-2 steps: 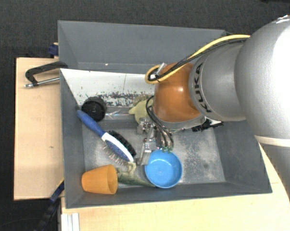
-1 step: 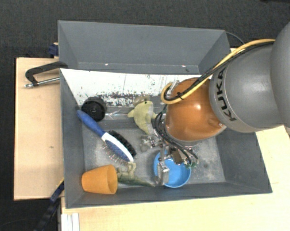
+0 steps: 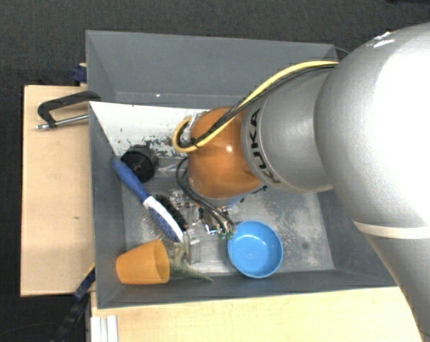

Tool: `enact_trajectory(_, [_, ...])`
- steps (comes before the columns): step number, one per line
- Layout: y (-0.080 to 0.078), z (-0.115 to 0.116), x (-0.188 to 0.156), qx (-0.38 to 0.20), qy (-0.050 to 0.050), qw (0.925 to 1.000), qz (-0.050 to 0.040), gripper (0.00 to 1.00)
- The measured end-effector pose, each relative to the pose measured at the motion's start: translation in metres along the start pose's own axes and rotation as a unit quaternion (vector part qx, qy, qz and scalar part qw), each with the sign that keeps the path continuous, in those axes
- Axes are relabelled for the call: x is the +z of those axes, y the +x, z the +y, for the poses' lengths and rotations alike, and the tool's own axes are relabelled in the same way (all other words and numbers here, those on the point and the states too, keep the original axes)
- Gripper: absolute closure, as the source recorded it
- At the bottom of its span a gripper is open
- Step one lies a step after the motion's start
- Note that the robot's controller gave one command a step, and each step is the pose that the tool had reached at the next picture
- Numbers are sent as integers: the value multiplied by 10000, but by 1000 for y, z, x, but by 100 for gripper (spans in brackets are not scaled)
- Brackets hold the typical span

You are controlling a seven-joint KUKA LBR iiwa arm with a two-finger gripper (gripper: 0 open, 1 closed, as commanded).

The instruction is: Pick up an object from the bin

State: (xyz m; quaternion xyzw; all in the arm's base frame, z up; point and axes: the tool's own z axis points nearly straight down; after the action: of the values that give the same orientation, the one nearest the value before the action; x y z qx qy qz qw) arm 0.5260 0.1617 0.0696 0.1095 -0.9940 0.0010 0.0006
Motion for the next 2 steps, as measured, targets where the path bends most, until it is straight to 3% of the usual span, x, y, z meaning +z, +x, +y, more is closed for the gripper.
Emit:
enact_trajectory(1, [0, -3, -1, 26, -5, 10000, -14, 100])
enact_trajectory(2, [8, 5, -5, 26, 15, 10000, -89, 100])
